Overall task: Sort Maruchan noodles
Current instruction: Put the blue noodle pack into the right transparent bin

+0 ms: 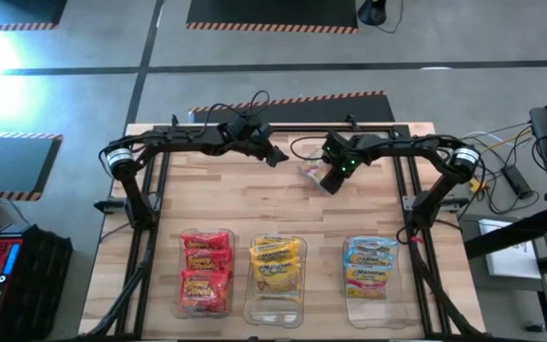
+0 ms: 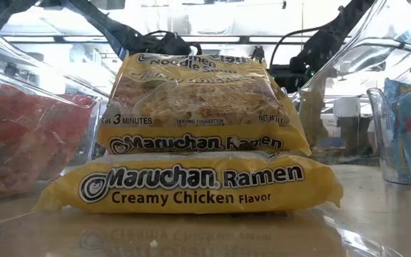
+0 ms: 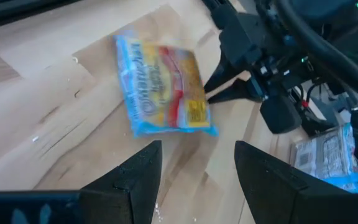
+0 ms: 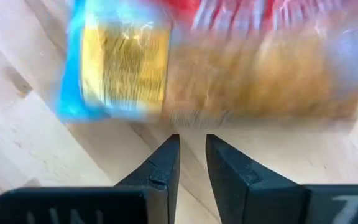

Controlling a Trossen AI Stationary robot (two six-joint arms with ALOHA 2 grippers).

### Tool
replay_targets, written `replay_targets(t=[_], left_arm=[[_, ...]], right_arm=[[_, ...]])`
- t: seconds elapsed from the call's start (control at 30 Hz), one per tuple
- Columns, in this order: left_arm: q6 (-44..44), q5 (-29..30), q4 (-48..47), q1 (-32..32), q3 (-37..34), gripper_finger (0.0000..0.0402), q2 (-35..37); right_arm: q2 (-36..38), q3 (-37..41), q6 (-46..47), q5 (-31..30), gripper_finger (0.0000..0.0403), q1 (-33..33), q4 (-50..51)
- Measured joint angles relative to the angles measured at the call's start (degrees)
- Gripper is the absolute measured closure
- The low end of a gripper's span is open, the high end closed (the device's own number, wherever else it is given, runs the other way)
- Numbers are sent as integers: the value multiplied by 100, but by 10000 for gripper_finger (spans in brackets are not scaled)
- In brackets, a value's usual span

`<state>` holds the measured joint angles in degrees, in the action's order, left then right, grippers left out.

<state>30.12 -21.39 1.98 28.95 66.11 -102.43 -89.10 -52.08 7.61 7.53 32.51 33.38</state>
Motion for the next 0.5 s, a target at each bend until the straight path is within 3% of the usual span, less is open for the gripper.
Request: replay_targets(t=[0.5], left_arm=[[99, 393, 251, 13, 66, 211, -300]], right_arm=[[318, -30, 190, -2, 335, -52, -500]])
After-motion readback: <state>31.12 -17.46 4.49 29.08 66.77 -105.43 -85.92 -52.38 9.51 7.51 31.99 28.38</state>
